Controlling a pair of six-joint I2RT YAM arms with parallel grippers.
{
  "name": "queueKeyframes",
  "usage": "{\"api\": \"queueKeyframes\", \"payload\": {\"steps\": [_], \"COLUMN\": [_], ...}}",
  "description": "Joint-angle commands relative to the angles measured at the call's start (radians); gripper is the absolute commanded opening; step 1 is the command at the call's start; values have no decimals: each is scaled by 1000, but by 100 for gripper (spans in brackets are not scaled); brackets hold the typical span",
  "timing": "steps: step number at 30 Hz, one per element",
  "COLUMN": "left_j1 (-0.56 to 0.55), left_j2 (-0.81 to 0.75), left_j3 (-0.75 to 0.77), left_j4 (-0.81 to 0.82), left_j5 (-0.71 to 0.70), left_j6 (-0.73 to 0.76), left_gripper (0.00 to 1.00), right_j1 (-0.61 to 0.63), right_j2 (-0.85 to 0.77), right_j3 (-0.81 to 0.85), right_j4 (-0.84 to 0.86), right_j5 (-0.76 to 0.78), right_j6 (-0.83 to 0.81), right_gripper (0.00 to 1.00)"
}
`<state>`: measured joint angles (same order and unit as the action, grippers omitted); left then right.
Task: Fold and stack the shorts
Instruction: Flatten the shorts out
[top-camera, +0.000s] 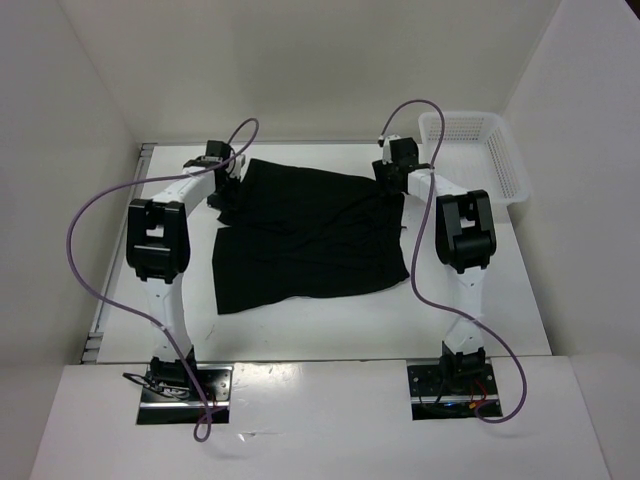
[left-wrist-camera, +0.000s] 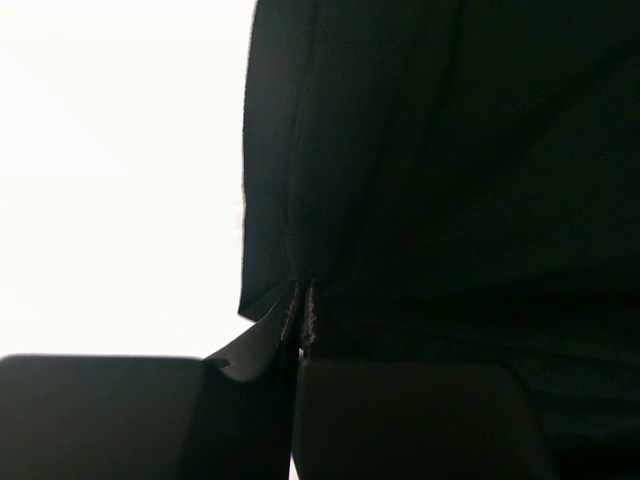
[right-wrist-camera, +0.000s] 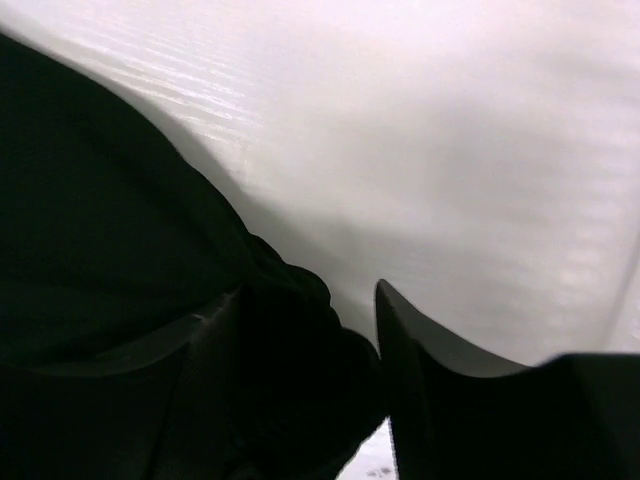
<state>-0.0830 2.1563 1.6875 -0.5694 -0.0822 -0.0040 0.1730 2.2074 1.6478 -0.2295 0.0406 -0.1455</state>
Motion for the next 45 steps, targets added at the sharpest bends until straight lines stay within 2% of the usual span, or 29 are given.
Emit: {"api": "queueKeyframes", "payload": {"steps": [1,2,3,7,9,12,13,16,20,28,34,35,37,40,42,43,44,45], "left_j1": [-4,-14,-14,-14,-14,-4,-4,-4,-17,-38,-38,-38,-29,-38,-38,-49,-49,-49], "left_j2": [-82,-82,-82,-92,-78,0,61,201,347,579,611,611,631,649,662,672,672,672], "left_j3": [-69,-84,-97,-71,38,220,351,557,707,940,960,960,960,969,979,988,988,988], "left_j4": [-18,-18,-18,-37,-37,-27,-27,-27,-7,48,48,48,48,26,26,11,11,11], "left_j5": [-28,-28,-28,-28,-18,45,65,111,136,58,39,39,89,128,137,137,137,137], "left_j6": [4,4,4,4,4,4,4,4,4,4,4,4,4,4,4,4,4,4], "left_gripper": [1,1,6,46,47,54,56,57,59,69,70,70,70,65,47,37,22,0], "right_j1": [3,3,3,13,13,22,22,31,31,31,31,31,31,31,31,40,40,40], "right_j2": [46,46,58,67,67,67,67,67,48,2,-18,-18,-18,-9,-9,-9,-9,-9], "right_j3": [76,76,89,98,107,107,107,107,98,38,6,-6,-6,-6,-6,-6,-6,-6], "right_j4": [-14,-24,-36,-60,-70,-70,-70,-79,-79,-99,-108,-108,-117,-117,-126,-126,-126,-126], "right_j5": [28,28,28,16,16,25,25,45,45,35,13,13,4,4,4,4,16,25], "right_j6": [17,26,26,6,-3,-12,-12,-31,-40,-49,-58,-58,-58,-58,-58,-58,-58,-68], "right_gripper": [59,59,60,64,65,65,65,65,65,65,65,63,61,57,49,39,33,26]}}
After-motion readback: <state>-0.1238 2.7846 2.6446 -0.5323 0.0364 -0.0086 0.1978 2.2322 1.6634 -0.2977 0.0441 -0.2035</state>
